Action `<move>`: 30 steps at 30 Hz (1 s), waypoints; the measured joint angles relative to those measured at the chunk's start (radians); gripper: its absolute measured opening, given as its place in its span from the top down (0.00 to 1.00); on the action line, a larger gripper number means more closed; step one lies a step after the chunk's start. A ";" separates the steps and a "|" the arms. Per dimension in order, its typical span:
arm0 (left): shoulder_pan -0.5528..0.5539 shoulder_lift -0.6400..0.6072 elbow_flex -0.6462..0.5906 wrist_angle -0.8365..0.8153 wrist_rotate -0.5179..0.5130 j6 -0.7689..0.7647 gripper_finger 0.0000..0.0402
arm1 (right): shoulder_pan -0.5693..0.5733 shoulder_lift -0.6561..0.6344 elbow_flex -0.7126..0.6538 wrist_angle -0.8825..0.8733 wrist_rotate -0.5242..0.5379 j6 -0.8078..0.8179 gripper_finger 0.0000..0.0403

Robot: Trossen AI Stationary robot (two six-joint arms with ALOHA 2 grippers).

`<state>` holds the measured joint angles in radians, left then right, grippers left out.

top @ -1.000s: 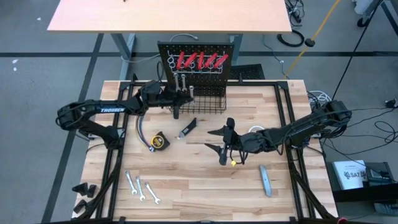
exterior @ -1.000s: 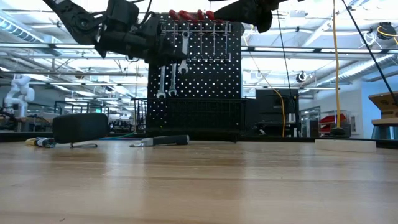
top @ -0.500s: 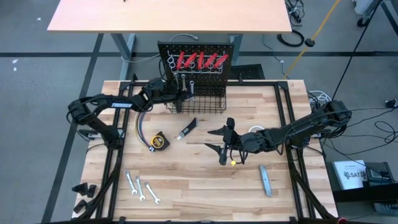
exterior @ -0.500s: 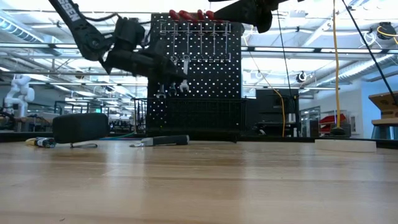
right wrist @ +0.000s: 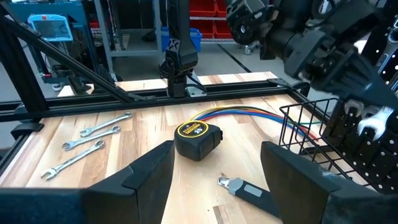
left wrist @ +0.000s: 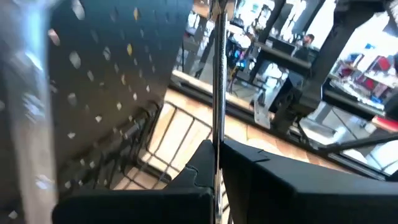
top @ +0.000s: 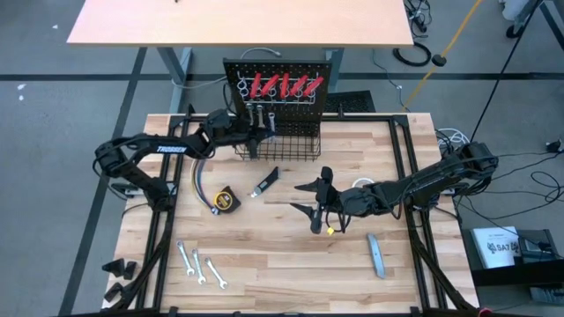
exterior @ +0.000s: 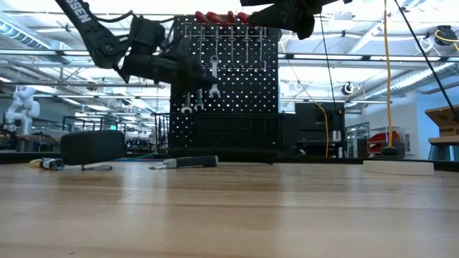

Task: Hang tools onto peg board
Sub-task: Hang the wrench on the peg board

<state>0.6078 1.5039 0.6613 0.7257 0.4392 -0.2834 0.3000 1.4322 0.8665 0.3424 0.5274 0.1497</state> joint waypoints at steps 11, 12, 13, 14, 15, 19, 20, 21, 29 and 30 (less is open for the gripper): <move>0.021 -0.002 0.000 0.001 -0.026 -0.051 0.97 | -0.001 0.000 0.000 0.001 0.000 0.003 0.43; 0.021 -0.002 0.000 0.001 -0.026 -0.051 0.97 | -0.002 0.000 0.000 0.001 0.000 0.003 0.43; 0.022 -0.002 0.000 0.001 -0.027 -0.051 0.97 | -0.003 0.000 0.000 0.001 -0.001 0.003 0.43; 0.022 -0.002 0.000 0.000 -0.029 -0.051 0.97 | -0.006 0.000 0.000 0.002 0.000 0.003 0.43; 0.022 -0.002 0.000 0.000 -0.029 -0.051 0.97 | -0.007 0.000 0.000 0.002 0.000 0.003 0.43; 0.022 -0.002 0.000 0.000 -0.032 -0.051 0.97 | -0.007 0.000 0.000 0.002 0.001 0.003 0.43; 0.022 -0.002 0.000 0.000 -0.033 -0.051 0.97 | -0.007 0.000 0.000 0.002 0.000 0.003 0.43; 0.021 -0.002 0.000 -0.001 -0.034 -0.051 0.97 | -0.007 0.000 0.000 0.002 0.000 0.003 0.43; 0.021 -0.002 0.019 -0.030 -0.056 -0.052 0.97 | -0.011 0.000 0.000 0.004 0.000 0.003 0.43; 0.021 -0.002 0.019 -0.033 -0.056 -0.052 0.97 | -0.012 0.000 0.000 0.004 0.000 0.004 0.43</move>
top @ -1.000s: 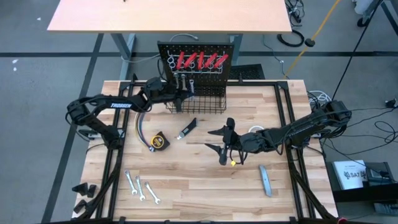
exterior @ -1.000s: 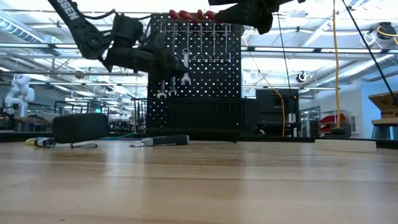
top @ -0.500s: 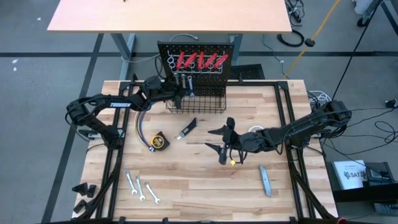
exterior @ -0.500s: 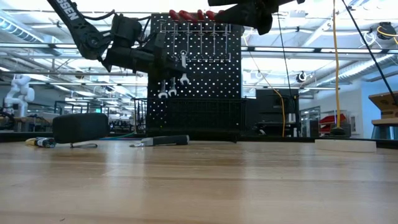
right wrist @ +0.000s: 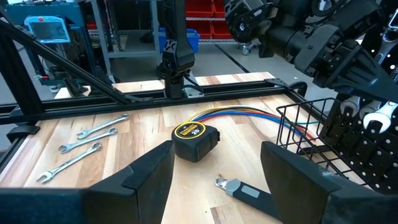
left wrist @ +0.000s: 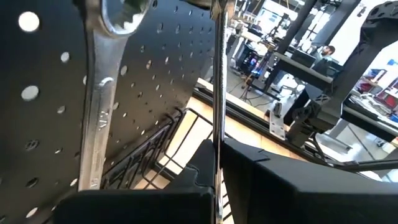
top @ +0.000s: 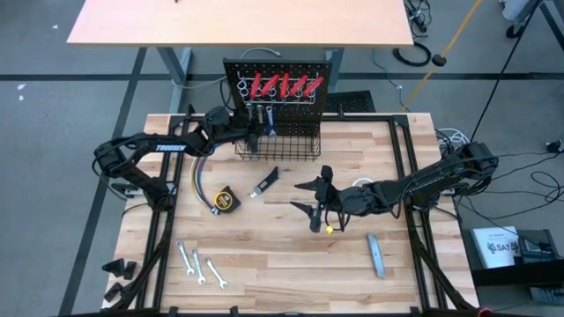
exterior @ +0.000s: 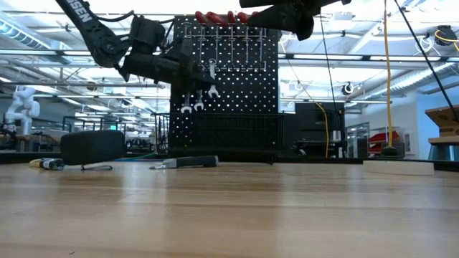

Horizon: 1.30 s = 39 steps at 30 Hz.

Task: Hang tools onto peg board
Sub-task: Hang the wrench on the peg board

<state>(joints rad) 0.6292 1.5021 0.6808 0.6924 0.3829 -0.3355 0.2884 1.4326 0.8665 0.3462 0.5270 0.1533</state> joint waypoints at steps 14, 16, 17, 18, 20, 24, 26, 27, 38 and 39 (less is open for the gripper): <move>0.022 0.000 0.006 -0.064 -0.026 -0.023 0.97 | -0.002 0.000 0.000 0.000 0.000 0.001 0.43; 0.022 0.000 0.006 -0.067 -0.023 -0.023 0.97 | -0.002 0.000 0.000 0.000 0.000 0.001 0.43; 0.022 -0.001 0.006 -0.070 -0.020 -0.023 0.97 | -0.002 0.000 0.000 0.000 0.000 0.001 0.43; 0.022 -0.001 0.006 -0.074 -0.020 -0.023 0.97 | -0.002 0.000 0.000 0.000 0.000 0.001 0.43; 0.023 -0.001 0.006 -0.082 -0.019 -0.023 0.97 | -0.002 0.001 0.000 0.000 0.000 0.001 0.43; 0.023 -0.002 0.007 -0.095 -0.027 -0.026 0.94 | -0.002 0.001 0.000 0.000 0.000 0.001 0.43; 0.023 -0.002 0.007 -0.104 -0.043 -0.035 0.89 | -0.002 0.001 0.000 0.000 0.000 0.001 0.43; 0.023 -0.001 0.004 -0.119 -0.054 -0.038 0.86 | -0.002 0.001 0.000 0.000 0.000 0.001 0.43; 0.024 0.001 0.004 -0.211 -0.068 -0.045 0.73 | -0.002 0.003 0.000 -0.014 0.000 0.000 0.43; 0.024 0.001 0.004 -0.217 -0.043 -0.048 0.72 | -0.002 0.003 0.000 -0.016 0.000 0.000 0.43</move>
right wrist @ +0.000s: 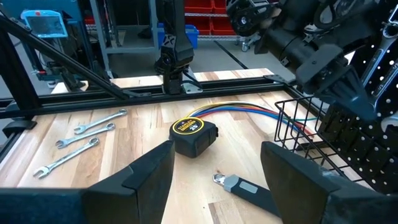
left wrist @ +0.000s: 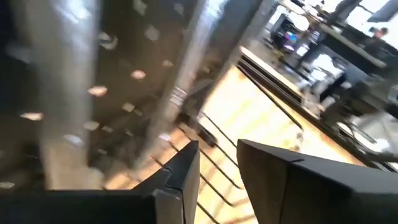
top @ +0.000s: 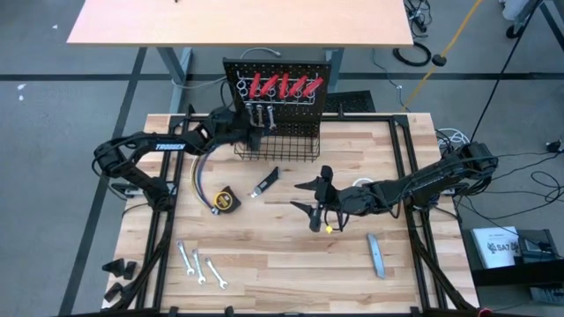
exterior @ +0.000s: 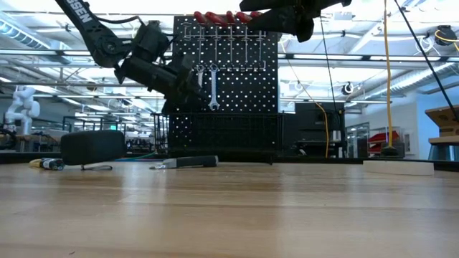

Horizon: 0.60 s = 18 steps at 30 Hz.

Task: Hang tools onto peg board
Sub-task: Hang the wrench on the peg board, then hang the right wrench on the peg board

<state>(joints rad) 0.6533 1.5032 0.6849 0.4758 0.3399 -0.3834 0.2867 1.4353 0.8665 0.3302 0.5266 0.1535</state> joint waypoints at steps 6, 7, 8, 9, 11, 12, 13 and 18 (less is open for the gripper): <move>-0.014 0.000 0.000 -0.031 0.196 -0.079 0.71 | 0.000 0.000 0.000 -0.002 0.000 0.001 0.43; -0.020 0.000 0.000 -0.041 0.220 -0.083 0.71 | 0.000 0.000 0.000 -0.004 0.000 0.001 0.43; -0.025 0.000 0.000 -0.057 0.250 -0.083 0.71 | 0.000 0.000 0.000 -0.005 0.000 0.002 0.43; -0.030 0.000 0.000 -0.069 0.275 -0.083 0.71 | 0.000 0.000 0.000 -0.005 0.000 0.002 0.43; -0.044 0.000 -0.001 -0.083 0.324 -0.081 0.71 | 0.000 0.000 0.000 -0.011 0.000 0.007 0.43; -0.052 0.000 -0.001 -0.082 0.343 -0.078 0.71 | 0.000 0.000 0.000 -0.013 0.000 0.008 0.43; -0.062 -0.002 -0.001 -0.082 0.351 -0.071 0.71 | 0.000 0.000 0.000 -0.013 0.000 0.009 0.43; -0.127 -0.062 -0.001 -0.092 0.298 -0.014 0.71 | 0.000 0.000 0.000 -0.024 0.000 0.018 0.43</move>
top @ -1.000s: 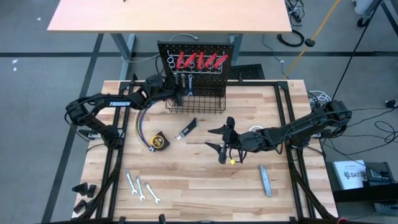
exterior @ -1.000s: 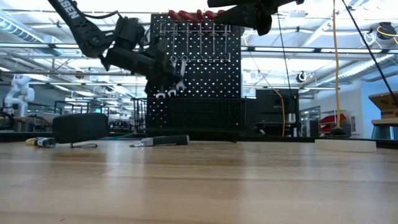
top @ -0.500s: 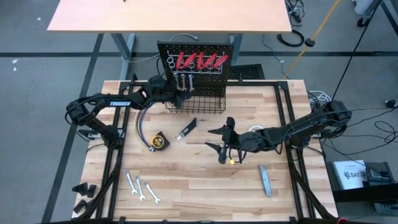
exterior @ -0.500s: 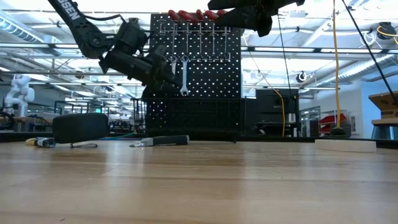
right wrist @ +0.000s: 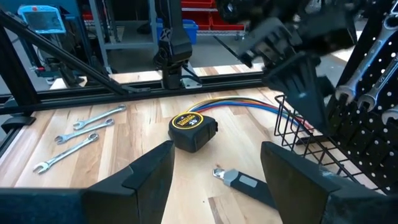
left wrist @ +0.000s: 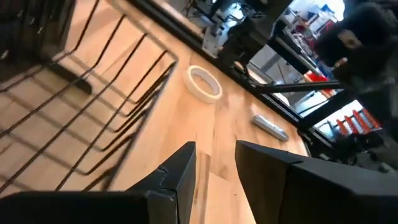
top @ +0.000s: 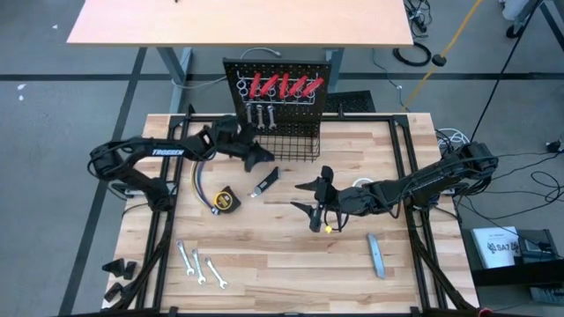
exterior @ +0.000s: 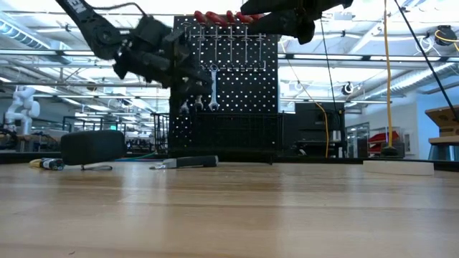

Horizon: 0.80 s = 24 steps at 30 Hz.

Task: Hang tools onto peg board
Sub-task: Hang the right wrench on the peg board

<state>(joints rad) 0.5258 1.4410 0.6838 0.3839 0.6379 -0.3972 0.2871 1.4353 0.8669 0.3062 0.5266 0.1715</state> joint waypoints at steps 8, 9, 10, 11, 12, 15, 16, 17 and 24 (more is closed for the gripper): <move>-0.176 -0.188 0.000 -0.198 -0.317 0.118 0.71 | 0.001 0.000 0.000 -0.027 0.000 0.024 0.43; -0.195 -0.212 0.000 -0.228 -0.359 0.119 0.71 | 0.001 0.000 0.000 -0.034 0.000 0.032 0.43; -0.211 -0.239 0.000 -0.264 -0.396 0.119 0.71 | 0.001 0.000 0.000 -0.040 0.000 0.038 0.43; -0.227 -0.265 0.000 -0.303 -0.428 0.118 0.71 | 0.001 0.003 0.000 -0.040 0.000 0.047 0.43; -0.243 -0.288 0.000 -0.340 -0.459 0.118 0.71 | 0.002 0.005 0.000 -0.041 -0.002 0.055 0.43; -0.294 -0.365 0.000 -0.482 -0.533 0.118 0.71 | 0.002 0.025 0.000 -0.038 -0.006 0.083 0.43; -0.313 -0.391 0.000 -0.529 -0.553 0.119 0.71 | 0.002 0.034 0.000 -0.041 -0.006 0.091 0.43; -0.334 -0.413 0.000 -0.574 -0.567 0.119 0.71 | 0.002 0.051 0.000 -0.030 -0.007 0.101 0.43; -0.533 -0.503 -0.006 -0.820 -0.492 0.125 0.71 | -0.006 0.201 0.000 0.139 -0.114 0.130 0.43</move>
<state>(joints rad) -0.0068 0.9377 0.6777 -0.4363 0.1456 -0.2725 0.2809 1.6360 0.8665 0.4449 0.4131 0.3013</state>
